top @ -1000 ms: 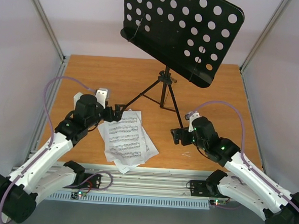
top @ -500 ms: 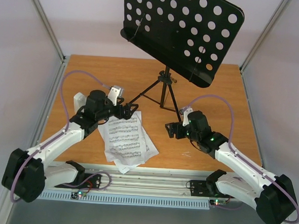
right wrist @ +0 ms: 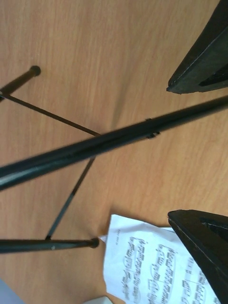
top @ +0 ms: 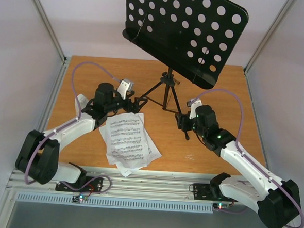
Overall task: Pack up the instrument practice props
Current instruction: Adjust the music stand at the center of the board.
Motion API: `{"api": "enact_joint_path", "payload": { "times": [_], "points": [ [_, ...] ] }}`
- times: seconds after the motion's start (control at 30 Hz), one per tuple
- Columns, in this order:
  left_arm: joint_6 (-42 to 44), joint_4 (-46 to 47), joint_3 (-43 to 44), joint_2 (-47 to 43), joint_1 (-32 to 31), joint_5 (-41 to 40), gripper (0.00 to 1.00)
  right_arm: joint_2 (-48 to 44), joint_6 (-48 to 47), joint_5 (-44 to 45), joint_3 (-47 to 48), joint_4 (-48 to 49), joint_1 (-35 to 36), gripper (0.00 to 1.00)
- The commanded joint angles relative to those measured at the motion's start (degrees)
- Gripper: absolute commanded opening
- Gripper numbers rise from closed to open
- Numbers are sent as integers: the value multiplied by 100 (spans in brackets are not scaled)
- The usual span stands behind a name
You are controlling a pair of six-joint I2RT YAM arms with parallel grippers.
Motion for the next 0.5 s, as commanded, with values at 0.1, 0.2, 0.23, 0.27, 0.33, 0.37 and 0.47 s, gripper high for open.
{"api": "enact_joint_path", "payload": {
  "times": [0.1, 0.2, 0.23, 0.27, 0.33, 0.37, 0.47],
  "points": [
    [246, 877, 455, 831, 138, 494, 98, 718, -300, -95, 373, 647, -400, 63],
    [304, 841, 488, 1005, 140, 418, 99, 934, -311, -138, 412, 766, -570, 60],
    [331, 812, 488, 1039, 140, 341, 99, 987, -298, -138, 409, 793, -628, 59],
    [399, 783, 482, 1079, 140, 278, 99, 1037, -281, -138, 409, 816, -673, 59],
    [486, 758, 477, 1178, 149, 240, 99, 1128, -260, -334, 395, 853, -734, 58],
    [515, 759, 486, 1285, 149, 262, 99, 1196, -267, -340, 387, 865, -752, 57],
    [574, 770, 535, 1508, 149, 360, 99, 1302, -288, -315, 378, 902, -769, 56]
  ]
}}
